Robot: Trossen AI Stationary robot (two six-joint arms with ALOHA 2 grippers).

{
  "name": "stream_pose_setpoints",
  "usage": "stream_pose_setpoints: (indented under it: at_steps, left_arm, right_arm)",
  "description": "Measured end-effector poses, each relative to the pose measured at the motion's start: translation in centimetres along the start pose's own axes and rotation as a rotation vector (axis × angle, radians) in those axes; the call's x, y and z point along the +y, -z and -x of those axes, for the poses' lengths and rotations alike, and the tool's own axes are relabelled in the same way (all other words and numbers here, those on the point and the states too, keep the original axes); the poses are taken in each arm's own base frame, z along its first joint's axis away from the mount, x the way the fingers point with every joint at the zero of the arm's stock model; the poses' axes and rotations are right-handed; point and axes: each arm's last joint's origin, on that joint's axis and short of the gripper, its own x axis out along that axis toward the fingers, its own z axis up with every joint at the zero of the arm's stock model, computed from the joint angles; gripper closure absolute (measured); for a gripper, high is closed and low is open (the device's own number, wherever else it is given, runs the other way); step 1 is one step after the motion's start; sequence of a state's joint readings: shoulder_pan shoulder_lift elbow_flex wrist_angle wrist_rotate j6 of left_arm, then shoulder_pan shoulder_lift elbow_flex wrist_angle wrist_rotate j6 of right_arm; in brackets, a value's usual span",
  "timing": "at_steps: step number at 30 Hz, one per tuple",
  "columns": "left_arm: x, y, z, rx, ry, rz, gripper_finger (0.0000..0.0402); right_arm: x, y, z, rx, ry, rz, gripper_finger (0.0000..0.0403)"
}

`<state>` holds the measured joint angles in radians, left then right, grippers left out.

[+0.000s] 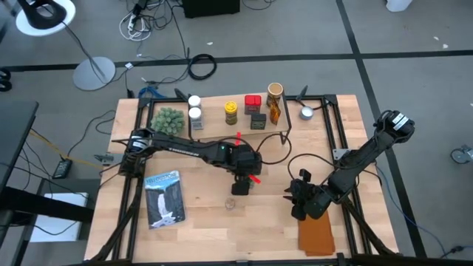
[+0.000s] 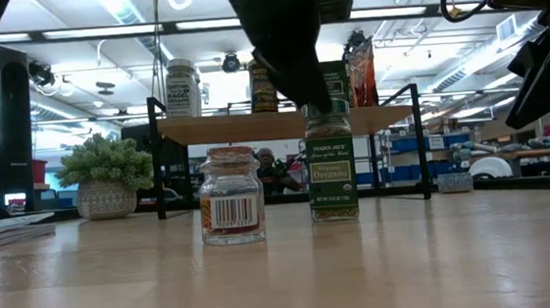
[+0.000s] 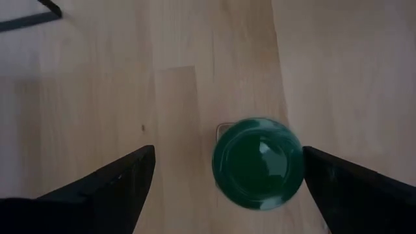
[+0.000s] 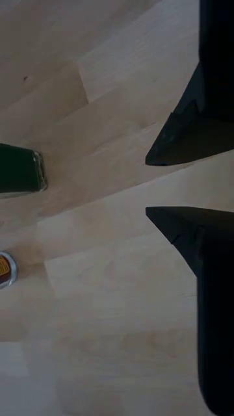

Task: Shelf spices
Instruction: Put the green seasoning bottle on the shelf

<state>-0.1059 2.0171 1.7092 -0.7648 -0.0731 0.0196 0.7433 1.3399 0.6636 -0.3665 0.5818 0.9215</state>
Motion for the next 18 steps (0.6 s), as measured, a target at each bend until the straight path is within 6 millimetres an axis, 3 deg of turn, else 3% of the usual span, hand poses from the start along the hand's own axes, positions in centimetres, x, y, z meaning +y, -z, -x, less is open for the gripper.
stream_pose_setpoints:
  at_steps: [8,18]
  left_arm:
    - [0.0,0.0,-0.1,-0.004,0.0,0.027,0.0015]
    - [-0.4,0.2,-2.2,0.02,0.065,0.025,0.0015]
  right_arm:
    - [0.0,0.0,0.0,-0.001,-0.001,0.006,0.0291]
    - [0.0,0.0,0.0,-0.003,-0.004,0.006,0.0291]
